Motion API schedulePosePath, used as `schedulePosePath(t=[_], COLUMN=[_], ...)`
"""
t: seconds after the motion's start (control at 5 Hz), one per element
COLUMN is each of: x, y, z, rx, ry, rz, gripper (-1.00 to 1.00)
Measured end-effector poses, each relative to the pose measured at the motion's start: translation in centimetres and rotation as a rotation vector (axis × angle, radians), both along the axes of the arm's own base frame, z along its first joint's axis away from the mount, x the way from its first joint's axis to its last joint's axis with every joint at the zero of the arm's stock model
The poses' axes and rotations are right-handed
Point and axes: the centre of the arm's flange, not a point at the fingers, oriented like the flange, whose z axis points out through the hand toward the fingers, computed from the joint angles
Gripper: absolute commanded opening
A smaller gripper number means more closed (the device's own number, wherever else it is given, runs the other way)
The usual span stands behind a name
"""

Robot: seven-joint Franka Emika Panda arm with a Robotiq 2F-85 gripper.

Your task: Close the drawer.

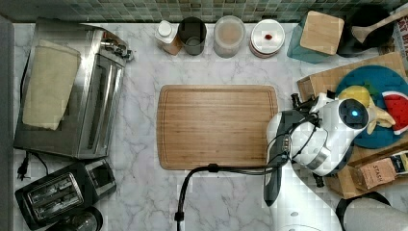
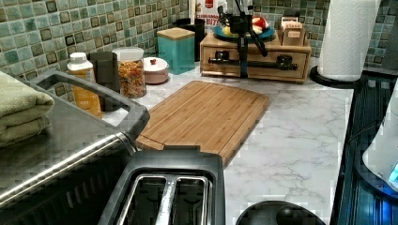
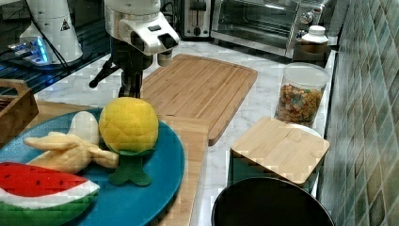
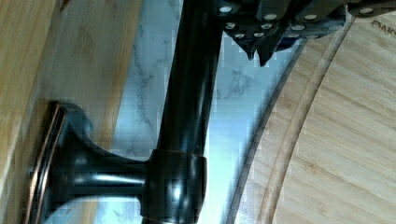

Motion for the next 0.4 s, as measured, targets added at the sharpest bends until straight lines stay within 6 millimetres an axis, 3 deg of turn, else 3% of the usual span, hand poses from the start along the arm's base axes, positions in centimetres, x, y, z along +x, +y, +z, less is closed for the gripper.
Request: schedulePosePath(t=[0.4], x=[0.34], y=[0.11], z=[0.15], rx=[-0.005], ry=[-0.007], rz=[0.005], gripper=[-1.00])
